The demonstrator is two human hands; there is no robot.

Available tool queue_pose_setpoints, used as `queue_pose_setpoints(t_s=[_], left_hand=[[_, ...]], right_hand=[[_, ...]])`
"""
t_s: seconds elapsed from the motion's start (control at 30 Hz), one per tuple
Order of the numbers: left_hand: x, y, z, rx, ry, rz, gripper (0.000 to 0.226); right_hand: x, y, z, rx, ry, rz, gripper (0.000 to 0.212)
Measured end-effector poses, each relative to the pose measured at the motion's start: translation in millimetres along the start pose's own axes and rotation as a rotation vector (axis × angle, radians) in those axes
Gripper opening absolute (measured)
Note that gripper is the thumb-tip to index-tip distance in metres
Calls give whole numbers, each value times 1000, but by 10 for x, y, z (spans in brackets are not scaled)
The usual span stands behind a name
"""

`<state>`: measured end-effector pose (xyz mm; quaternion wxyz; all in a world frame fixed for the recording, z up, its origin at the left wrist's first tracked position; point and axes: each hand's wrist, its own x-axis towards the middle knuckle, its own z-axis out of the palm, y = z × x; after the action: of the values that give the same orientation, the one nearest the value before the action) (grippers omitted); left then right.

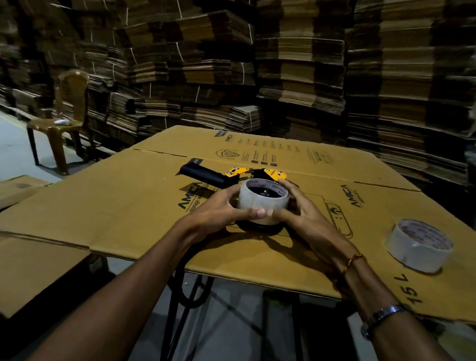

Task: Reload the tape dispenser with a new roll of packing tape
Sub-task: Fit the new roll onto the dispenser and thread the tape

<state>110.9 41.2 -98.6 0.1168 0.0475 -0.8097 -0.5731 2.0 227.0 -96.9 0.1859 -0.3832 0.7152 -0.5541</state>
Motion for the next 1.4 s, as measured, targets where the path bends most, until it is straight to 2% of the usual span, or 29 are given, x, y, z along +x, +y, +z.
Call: queue_pose_setpoints(t_s=[0.13, 0.3, 0.43, 0.63, 0.87, 1.0, 1.13, 1.2, 1.33, 1.4], left_hand=[[-7, 8, -9, -12, -23, 1, 73], [5, -14, -34, -12, -43, -4, 80], [12, 0, -47, 9, -84, -2, 75], [27, -2, -67, 40, -107, -12, 71], [45, -4, -100, 95, -145, -7, 63], [39, 23, -98, 143, -148, -10, 68], [12, 30, -99, 164, -151, -6, 73], [-12, 17, -80, 164, -122, 14, 76], [-53, -27, -74, 85, -38, 41, 99], [-56, -48, -87, 80, -27, 44, 97]], right_hand=[[2, -12, 54, 24, 41, 2, 95], [0, -23, 62, -24, 58, -17, 88], [-14, -21, 71, -81, 58, -28, 93], [-1, -2, 85, -141, 58, -33, 83], [11, 19, 74, -220, 57, -26, 84], [12, 6, 66, -249, 46, -17, 91], [-27, -14, 80, -306, 60, -25, 89], [-50, -37, 90, -302, 58, -17, 87], [-71, -65, 93, -229, 81, 9, 86], [-73, -68, 96, -249, 83, 16, 92]])
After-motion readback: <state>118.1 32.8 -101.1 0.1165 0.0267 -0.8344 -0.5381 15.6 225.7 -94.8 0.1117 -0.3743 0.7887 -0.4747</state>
